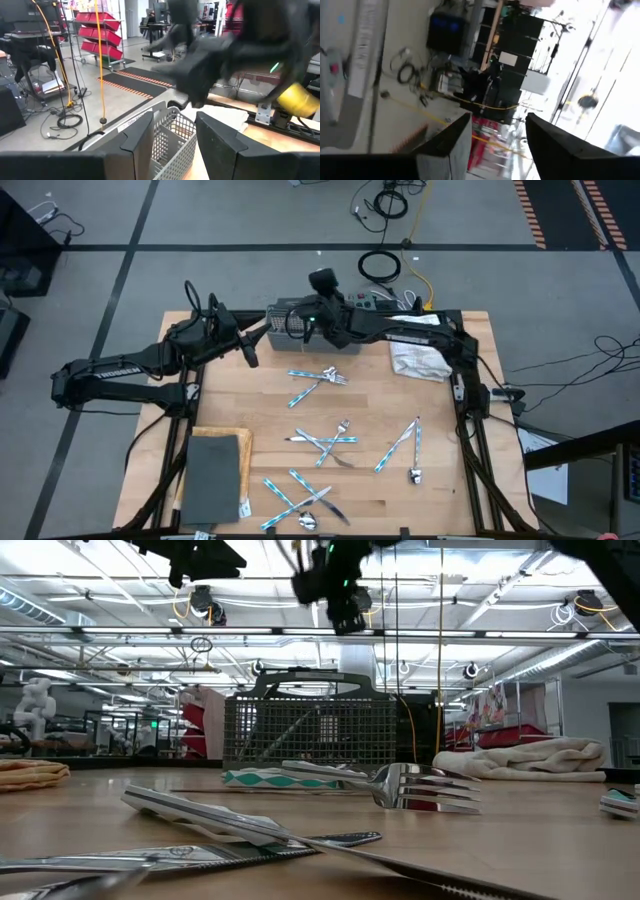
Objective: Sort silverware
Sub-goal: Put the blue knife into the silverware basket
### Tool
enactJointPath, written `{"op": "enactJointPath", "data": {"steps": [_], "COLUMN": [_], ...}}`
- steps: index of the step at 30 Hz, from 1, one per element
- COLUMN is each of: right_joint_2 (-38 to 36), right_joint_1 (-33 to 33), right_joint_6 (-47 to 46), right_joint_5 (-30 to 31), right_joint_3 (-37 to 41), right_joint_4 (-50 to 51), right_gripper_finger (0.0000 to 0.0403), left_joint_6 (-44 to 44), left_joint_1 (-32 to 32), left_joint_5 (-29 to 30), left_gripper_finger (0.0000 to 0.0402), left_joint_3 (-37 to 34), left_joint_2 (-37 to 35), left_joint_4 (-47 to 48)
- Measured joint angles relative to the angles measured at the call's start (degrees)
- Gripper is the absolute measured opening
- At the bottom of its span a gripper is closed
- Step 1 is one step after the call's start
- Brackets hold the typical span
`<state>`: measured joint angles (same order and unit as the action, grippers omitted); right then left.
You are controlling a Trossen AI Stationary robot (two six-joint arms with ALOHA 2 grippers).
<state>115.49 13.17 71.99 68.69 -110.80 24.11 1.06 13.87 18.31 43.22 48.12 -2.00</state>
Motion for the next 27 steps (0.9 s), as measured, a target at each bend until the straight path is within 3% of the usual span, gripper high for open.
{"op": "enactJointPath", "data": {"steps": [3, 6, 8, 10, 12, 14, 18, 23, 27], "right_joint_2": [-4.6, -10.5, -14.2, -16.9, -18.3, -19.2, -23.1, -26.6, -28.6], "right_joint_1": [-2.1, -4.3, -5.1, -5.2, -5.0, -6.4, -13.1, -21.1, -28.6], "right_joint_6": [-10.7, -32.5, -53.4, -74.7, -89.4, -99.2, -112.7, -137.2, -153.7], "right_joint_5": [-0.4, -5.1, -13.2, -26.0, -38.0, -45.9, -51.8, -56.7, -65.7], "right_joint_3": [0.0, 0.0, -0.1, -0.1, 0.4, 2.4, 13.2, 29.1, 38.6], "right_joint_4": [7.0, 22.2, 34.6, 46.6, 56.9, 65.3, 62.6, 62.1, 57.9], "right_gripper_finger": [0.0173, 0.0176, 0.0178, 0.0178, 0.0178, 0.0178, 0.0178, 0.0178, 0.0178], "left_joint_6": [0.0, 0.1, 0.1, 0.1, 0.1, 0.1, 0.1, 0.1, 0.5], "left_joint_1": [0.0, 0.0, 0.0, 0.0, 0.0, 0.0, 0.0, 0.0, 0.0], "left_joint_5": [0.0, 0.0, 0.0, 0.0, 0.0, 0.0, 0.0, 0.0, 0.0], "left_gripper_finger": [0.0151, 0.0151, 0.0151, 0.0151, 0.0151, 0.0151, 0.0151, 0.0151, 0.0151], "left_joint_3": [0.0, 0.0, 0.0, 0.0, 0.0, 0.0, 0.0, 0.0, 0.0], "left_joint_2": [0.0, 0.0, 0.0, 0.0, 0.0, 0.0, 0.0, 0.0, 0.0], "left_joint_4": [0.0, 0.0, 0.0, 0.0, 0.0, 0.0, 0.0, 0.1, 0.1]}}
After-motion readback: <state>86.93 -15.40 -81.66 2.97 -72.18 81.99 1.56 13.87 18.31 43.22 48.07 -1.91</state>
